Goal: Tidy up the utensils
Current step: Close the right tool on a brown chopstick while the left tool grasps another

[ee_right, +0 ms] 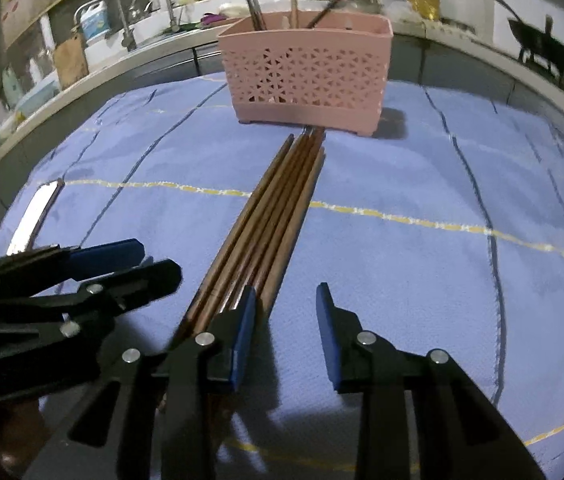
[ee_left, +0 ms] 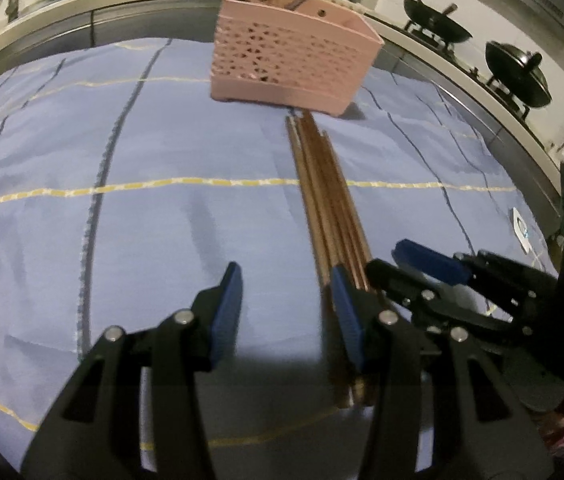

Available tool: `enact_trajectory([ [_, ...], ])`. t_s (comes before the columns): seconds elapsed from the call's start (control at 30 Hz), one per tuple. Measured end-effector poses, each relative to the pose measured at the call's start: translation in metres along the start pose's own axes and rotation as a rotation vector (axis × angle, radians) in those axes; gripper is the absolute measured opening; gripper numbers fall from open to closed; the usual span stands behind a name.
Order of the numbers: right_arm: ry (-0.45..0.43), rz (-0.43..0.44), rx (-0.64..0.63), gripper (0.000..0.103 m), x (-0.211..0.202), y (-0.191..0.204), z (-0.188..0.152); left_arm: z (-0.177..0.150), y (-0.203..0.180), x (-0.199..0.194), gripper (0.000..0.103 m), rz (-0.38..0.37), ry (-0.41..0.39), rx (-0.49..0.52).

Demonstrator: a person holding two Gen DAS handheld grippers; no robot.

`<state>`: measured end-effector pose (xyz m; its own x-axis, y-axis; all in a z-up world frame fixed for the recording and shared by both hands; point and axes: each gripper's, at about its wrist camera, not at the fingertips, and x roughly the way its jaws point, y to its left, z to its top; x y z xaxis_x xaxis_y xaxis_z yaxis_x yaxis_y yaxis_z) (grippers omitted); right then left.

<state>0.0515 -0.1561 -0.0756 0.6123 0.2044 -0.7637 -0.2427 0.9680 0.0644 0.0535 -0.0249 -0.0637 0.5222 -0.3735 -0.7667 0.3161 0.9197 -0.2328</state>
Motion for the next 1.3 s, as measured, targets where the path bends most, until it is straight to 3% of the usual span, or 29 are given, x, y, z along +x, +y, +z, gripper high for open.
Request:
enact_trajectory([
  [0.3,0.011,0.007,0.045,0.031,0.001,-0.014,-0.002,-0.001,-0.014,0.011,0.044,0.05,0.02,0.051],
  [0.73,-0.018,0.038,0.073,0.031,-0.003,-0.025,-0.008,0.005,-0.028,0.021,0.045,0.185,0.032,0.107],
  [0.83,-0.025,0.038,0.08,0.031,-0.004,-0.028,-0.009,0.006,-0.037,0.026,0.045,0.254,0.033,0.156],
  [0.93,-0.031,0.038,0.069,0.031,-0.005,-0.028,-0.01,0.009,-0.037,0.028,0.044,0.254,0.038,0.148],
  [0.97,-0.033,0.029,0.062,0.029,-0.005,-0.027,-0.011,0.009,-0.036,0.028,0.04,0.254,0.038,0.147],
  [1.0,-0.036,0.021,0.056,0.024,-0.005,-0.027,-0.011,0.01,-0.036,0.027,0.024,0.252,0.034,0.149],
  [1.07,-0.038,0.016,0.06,0.015,-0.005,-0.03,-0.012,0.009,-0.035,0.026,0.007,0.231,0.04,0.15],
  [1.3,-0.023,0.0,0.091,0.011,-0.008,-0.048,-0.013,-0.003,-0.017,0.012,0.007,0.21,0.048,0.13],
])
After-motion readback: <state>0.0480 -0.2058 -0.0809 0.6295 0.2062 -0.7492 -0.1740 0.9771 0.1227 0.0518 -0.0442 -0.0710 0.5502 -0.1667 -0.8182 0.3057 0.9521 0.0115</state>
